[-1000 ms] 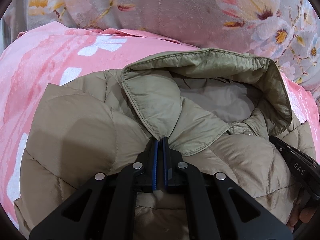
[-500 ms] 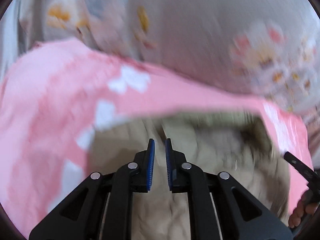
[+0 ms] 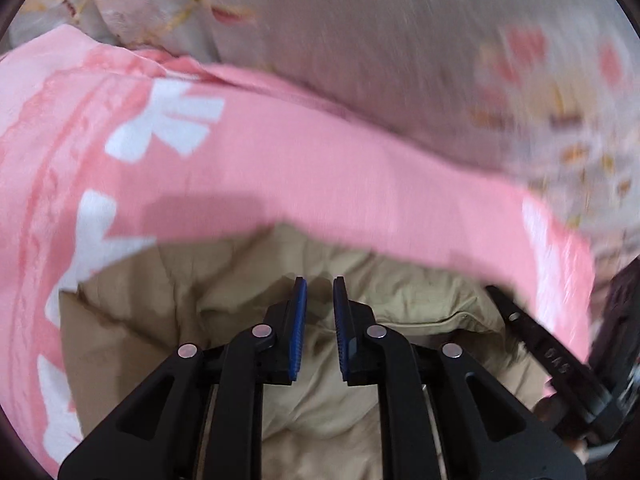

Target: Fold large clothes

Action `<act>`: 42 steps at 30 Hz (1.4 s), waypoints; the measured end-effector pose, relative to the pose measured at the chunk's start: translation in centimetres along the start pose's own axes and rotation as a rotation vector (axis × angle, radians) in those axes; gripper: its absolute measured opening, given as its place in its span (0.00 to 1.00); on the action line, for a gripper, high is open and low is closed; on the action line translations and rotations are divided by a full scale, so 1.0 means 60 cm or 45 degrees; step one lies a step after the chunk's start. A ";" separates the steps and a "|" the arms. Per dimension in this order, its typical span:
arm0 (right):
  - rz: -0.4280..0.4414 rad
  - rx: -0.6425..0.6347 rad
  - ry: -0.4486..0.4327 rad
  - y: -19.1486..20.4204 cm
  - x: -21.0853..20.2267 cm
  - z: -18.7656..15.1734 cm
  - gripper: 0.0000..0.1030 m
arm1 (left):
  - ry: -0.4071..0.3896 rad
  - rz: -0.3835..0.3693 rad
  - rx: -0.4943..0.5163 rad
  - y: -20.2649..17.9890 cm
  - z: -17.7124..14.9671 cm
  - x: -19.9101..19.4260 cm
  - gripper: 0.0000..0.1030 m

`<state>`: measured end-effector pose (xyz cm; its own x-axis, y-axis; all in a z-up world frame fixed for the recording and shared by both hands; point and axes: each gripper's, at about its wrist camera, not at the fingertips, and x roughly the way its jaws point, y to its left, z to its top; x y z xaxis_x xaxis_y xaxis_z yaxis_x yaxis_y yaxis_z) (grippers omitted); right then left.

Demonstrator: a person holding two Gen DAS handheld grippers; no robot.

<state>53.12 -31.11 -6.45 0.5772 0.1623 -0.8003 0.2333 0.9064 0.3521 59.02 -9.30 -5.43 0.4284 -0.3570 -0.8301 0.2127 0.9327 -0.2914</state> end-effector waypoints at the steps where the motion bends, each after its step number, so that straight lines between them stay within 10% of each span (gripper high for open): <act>1: -0.004 -0.034 0.007 -0.004 -0.007 -0.018 0.07 | 0.021 0.017 0.023 0.004 -0.017 0.002 0.12; 20: -0.264 -0.290 -0.093 -0.017 0.036 -0.089 0.00 | -0.205 0.200 0.170 0.002 -0.105 0.037 0.12; 29: -0.264 -0.292 -0.097 -0.018 0.035 -0.090 0.00 | -0.424 0.043 0.191 -0.016 -0.107 -0.075 0.16; 36: -0.269 -0.297 -0.101 -0.020 0.037 -0.089 0.00 | -0.202 0.122 0.026 0.006 -0.024 0.023 0.18; 42: -0.268 -0.291 -0.122 -0.019 0.028 -0.089 0.00 | -0.203 0.231 0.143 -0.010 -0.067 0.054 0.17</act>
<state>49.64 -29.77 -10.76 0.6085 -0.0657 -0.7908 0.1798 0.9821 0.0568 56.76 -10.80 -9.84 0.5992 -0.1967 -0.7761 0.2123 0.9737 -0.0828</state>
